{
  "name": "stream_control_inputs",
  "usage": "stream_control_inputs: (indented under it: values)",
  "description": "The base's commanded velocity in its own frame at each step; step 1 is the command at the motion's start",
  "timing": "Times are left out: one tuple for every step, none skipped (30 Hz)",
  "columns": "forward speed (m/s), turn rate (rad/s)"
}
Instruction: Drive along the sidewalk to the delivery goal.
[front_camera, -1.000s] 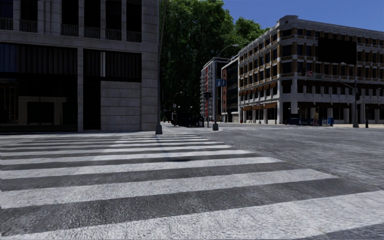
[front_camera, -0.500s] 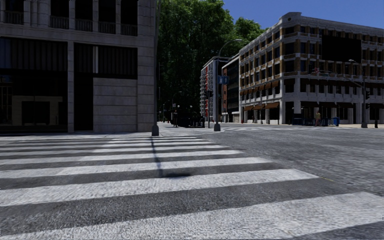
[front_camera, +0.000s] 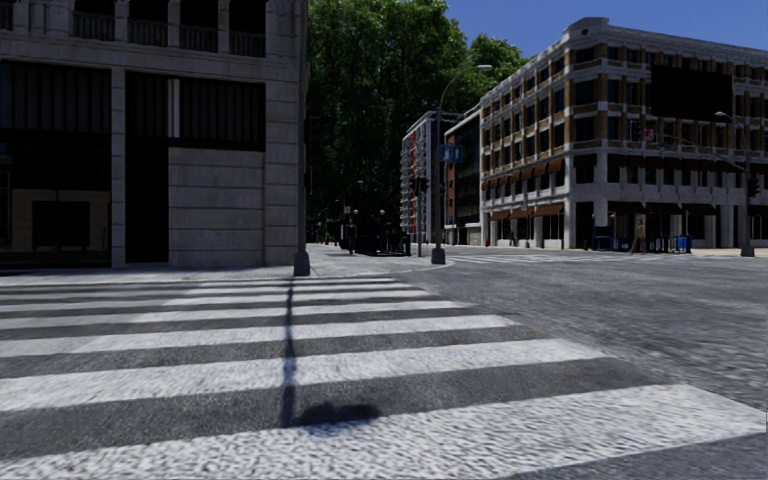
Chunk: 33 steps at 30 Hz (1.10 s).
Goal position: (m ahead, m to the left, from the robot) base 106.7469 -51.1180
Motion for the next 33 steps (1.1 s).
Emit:
stream_control_inputs:
  values:
    - [2.00,0.00]
    - [2.00,0.00]
    - [2.00,0.00]
    - [2.00,0.00]
    - [2.00,0.00]
    - [2.00,0.00]
    - [2.00,0.00]
    - [2.00,0.00]
    - [2.00,0.00]
    - [2.00,0.00]
    - [2.00,0.00]
    - [2.00,0.00]
    - [2.00,0.00]
    - [2.00,0.00]
    - [2.00,0.00]
    - [1.99,0.02]
    - [1.99,0.02]
    - [1.89,0.14]
    - [1.81,0.21]
    - [1.78,0.26]
    - [1.78,0.28]
    - [1.78,0.28]
    - [1.78,0.28]
    - [1.77,0.29]
    - [1.77,0.29]
    - [1.77,0.29]
    - [1.77,0.29]
    - [1.77,0.29]
    - [1.77,0.29]
    - [1.77,0.29]
    - [1.77,0.29]
    - [1.77,0.29]
    - [1.77,0.29]
